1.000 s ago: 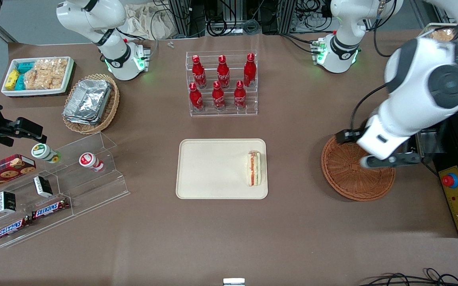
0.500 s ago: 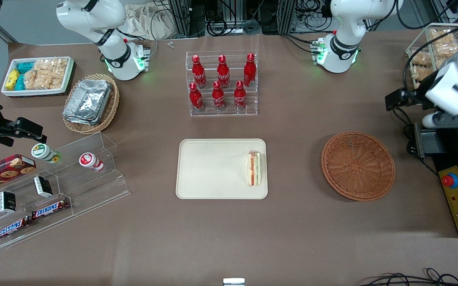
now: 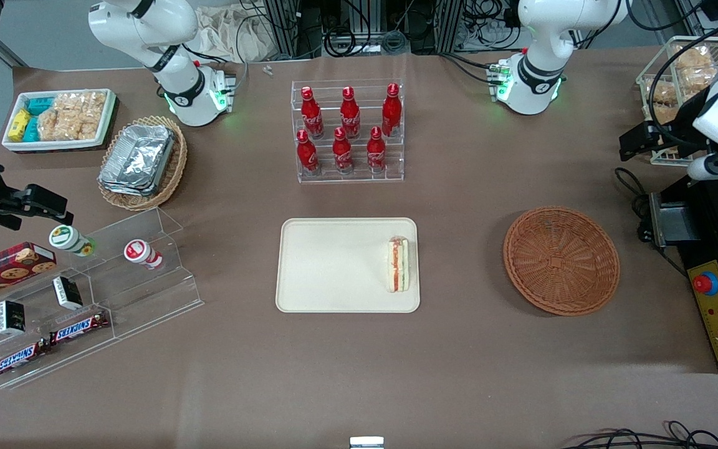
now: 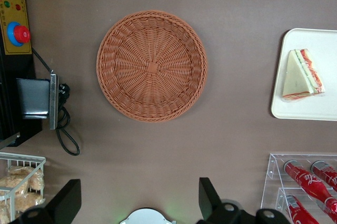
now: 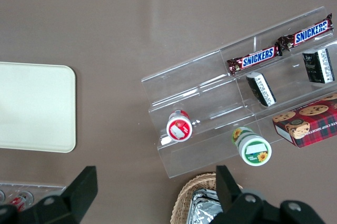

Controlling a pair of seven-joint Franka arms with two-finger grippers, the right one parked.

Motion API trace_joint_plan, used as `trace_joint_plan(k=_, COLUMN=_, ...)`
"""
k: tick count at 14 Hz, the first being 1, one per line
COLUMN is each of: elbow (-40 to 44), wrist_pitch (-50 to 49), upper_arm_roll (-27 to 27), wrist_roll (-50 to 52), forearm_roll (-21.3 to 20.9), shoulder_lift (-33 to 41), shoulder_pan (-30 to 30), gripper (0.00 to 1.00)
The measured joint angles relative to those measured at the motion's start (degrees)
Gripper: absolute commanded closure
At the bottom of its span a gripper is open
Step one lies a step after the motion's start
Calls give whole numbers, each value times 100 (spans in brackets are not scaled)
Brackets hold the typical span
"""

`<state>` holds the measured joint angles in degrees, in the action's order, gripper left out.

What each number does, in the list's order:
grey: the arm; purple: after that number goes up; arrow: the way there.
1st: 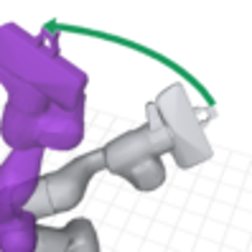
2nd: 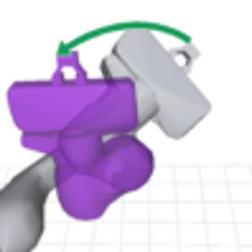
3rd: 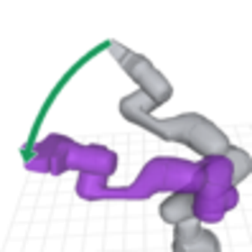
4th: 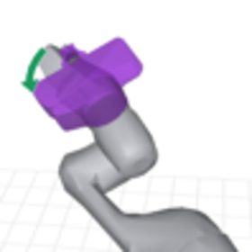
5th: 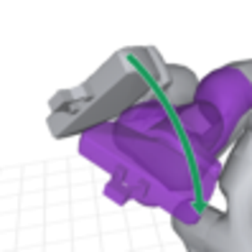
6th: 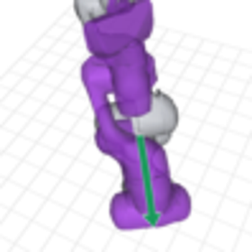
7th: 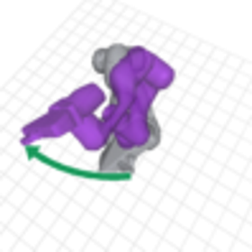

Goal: Place sandwich from basket to tray

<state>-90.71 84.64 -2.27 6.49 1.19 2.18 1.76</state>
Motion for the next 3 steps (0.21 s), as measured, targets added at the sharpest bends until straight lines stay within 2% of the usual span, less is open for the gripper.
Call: trace_joint_plan(k=3, elbow=108, wrist_pitch=4, upper_arm_roll=4, wrist_roll=0, forearm_roll=0, shoulder_lift=-208, shoulder_pan=0, gripper=0)
